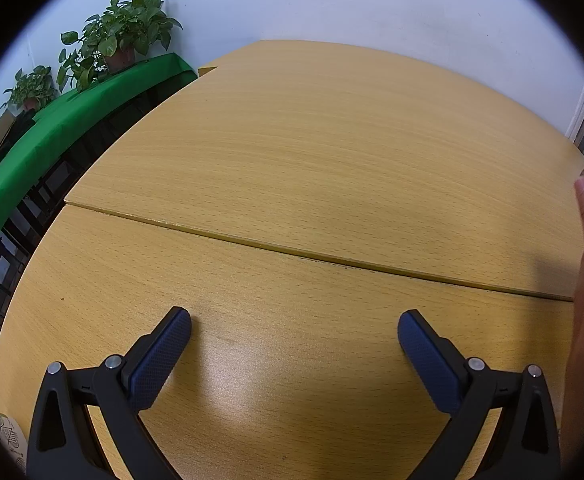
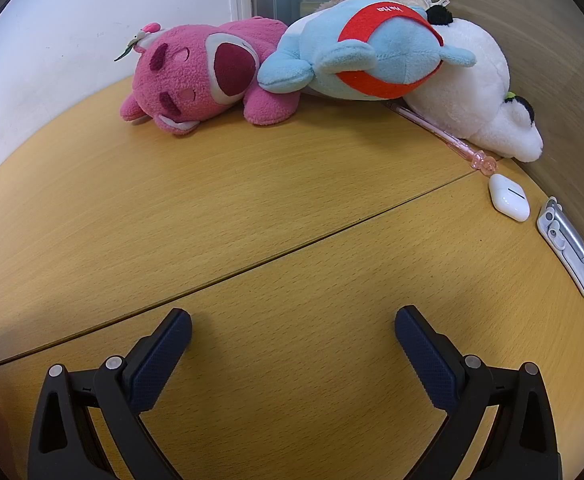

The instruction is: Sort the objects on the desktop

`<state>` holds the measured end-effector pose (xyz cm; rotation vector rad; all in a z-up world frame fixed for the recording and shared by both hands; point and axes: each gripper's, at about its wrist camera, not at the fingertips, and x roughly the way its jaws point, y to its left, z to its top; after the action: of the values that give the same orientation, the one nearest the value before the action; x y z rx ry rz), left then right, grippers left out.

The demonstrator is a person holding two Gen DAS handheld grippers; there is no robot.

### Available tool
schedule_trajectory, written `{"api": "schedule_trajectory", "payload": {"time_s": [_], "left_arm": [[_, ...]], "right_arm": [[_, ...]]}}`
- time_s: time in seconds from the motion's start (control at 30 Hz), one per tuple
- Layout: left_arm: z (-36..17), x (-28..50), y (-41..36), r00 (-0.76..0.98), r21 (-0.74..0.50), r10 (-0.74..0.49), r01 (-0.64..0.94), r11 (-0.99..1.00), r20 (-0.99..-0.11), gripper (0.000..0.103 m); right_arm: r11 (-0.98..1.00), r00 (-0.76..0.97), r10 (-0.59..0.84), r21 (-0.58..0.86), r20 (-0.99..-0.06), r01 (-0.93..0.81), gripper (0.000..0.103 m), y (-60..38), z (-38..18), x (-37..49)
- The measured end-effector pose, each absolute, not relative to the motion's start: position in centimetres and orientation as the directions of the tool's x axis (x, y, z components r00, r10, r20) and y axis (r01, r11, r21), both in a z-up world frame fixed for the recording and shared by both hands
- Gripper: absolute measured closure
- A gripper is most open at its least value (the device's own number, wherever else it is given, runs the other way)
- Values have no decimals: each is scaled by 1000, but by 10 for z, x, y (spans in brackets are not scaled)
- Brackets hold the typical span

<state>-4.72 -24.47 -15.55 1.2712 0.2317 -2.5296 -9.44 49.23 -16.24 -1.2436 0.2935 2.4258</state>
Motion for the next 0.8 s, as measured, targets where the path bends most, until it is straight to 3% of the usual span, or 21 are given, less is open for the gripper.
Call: {"api": "schedule_trajectory", "payload": {"time_s": [0.8], "left_arm": [[-156, -47, -244, -561, -9, -201, 348, -937, -803, 0]], "right_arm": [[-898, -526, 253, 5, -812, -439, 0, 490, -158, -91]]}}
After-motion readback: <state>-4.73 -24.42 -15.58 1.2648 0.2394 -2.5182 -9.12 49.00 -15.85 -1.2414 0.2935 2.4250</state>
